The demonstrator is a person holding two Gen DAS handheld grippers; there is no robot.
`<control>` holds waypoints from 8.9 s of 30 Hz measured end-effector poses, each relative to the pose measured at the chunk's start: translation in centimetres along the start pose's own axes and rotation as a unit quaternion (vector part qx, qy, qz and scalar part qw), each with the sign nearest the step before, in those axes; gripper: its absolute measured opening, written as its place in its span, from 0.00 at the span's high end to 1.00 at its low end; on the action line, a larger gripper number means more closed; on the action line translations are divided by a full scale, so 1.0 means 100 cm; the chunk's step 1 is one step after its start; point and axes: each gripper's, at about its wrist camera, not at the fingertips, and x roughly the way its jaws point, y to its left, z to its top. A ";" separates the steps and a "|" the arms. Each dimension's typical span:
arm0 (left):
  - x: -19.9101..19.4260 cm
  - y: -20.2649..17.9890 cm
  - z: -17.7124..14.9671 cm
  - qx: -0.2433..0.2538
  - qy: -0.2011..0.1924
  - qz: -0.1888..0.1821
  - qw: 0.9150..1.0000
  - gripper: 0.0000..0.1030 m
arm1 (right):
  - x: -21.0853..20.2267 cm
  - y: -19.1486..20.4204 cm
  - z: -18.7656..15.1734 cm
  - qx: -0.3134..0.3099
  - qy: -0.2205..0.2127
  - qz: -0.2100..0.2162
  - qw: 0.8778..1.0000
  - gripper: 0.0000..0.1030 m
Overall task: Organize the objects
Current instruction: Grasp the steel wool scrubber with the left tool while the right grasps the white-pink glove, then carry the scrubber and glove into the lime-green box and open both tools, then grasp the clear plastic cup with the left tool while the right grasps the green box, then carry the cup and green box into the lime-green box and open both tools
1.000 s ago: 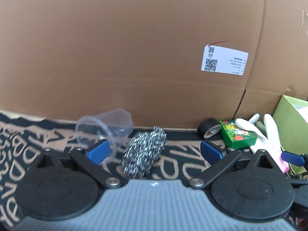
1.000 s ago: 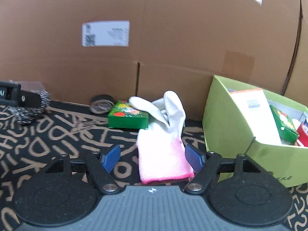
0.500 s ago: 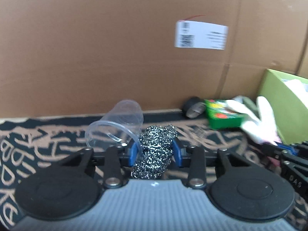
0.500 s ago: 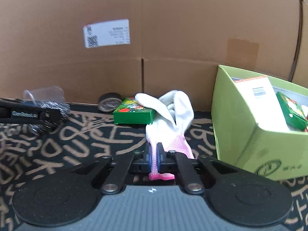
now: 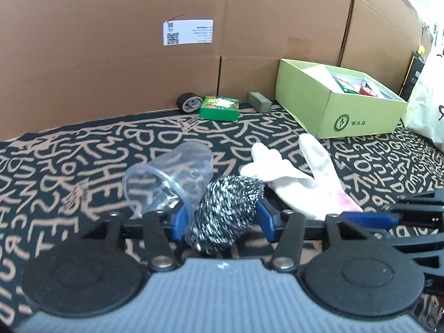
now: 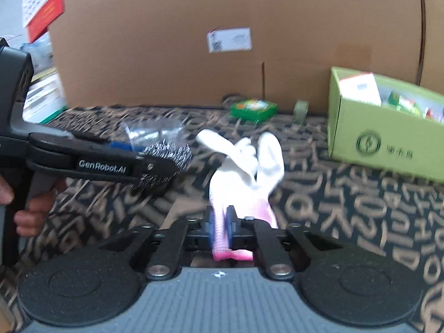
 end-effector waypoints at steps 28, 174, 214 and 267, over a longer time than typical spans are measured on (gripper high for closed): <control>-0.024 -0.007 0.003 0.010 -0.015 -0.059 0.998 0.48 | 0.003 -0.017 0.001 0.014 -0.026 -0.017 0.999 0.36; 0.005 0.057 -0.014 0.006 -0.048 -0.023 0.999 0.20 | 0.178 -0.027 0.097 0.058 -0.030 -0.109 0.992 0.31; 0.067 -0.150 0.191 -0.039 -0.065 -0.183 0.980 0.39 | -0.102 -0.151 0.024 0.043 -0.244 -0.239 0.939 0.31; 0.010 -0.049 0.063 -0.056 -0.135 0.003 0.989 0.00 | -0.070 -0.109 0.011 0.015 -0.213 -0.133 0.968 0.20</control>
